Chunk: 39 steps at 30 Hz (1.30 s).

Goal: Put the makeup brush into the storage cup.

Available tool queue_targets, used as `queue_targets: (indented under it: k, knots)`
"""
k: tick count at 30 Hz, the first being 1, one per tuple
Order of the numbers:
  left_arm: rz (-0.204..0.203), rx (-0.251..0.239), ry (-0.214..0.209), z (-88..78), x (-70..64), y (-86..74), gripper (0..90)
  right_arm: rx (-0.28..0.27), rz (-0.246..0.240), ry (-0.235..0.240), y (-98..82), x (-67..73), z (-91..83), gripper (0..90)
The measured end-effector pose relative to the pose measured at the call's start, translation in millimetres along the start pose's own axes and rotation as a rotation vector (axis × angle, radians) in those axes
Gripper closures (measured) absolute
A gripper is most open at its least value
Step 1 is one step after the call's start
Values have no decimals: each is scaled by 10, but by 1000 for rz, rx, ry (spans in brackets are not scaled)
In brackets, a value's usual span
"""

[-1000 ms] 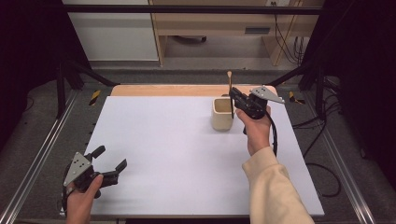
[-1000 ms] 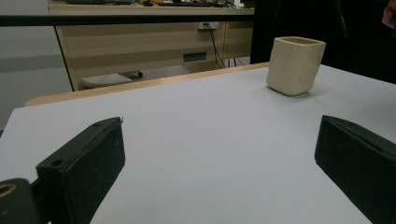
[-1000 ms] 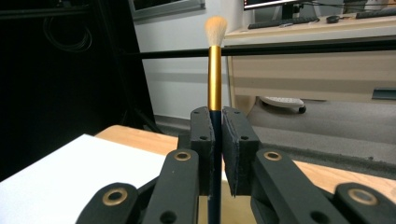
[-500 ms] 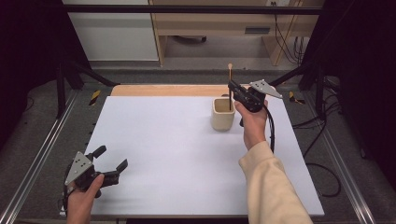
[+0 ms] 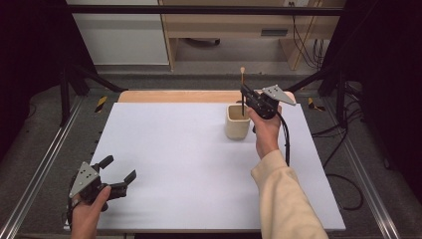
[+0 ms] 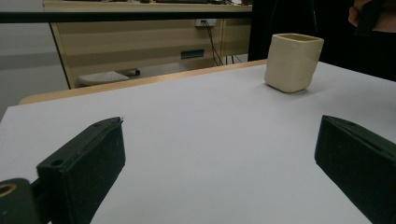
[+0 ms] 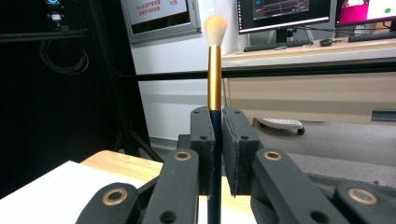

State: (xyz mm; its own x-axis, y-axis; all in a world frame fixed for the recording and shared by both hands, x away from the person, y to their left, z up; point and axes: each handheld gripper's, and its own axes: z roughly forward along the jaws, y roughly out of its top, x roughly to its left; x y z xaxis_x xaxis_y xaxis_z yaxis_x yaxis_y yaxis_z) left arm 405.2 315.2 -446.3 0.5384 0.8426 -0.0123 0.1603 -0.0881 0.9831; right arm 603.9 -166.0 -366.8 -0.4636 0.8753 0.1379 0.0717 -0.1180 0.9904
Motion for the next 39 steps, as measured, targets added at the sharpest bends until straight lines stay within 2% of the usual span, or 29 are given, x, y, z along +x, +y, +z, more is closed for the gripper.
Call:
queue_targets:
  k: [11, 39]
  knots:
    - [5, -1, -4, 0, -6, 6, 12, -27, -15, -2, -57, -31, 42, 832]
    - [17, 4, -5, 0, -15, 10, 11, -14, -40, 9, -134, -44, 57, 832]
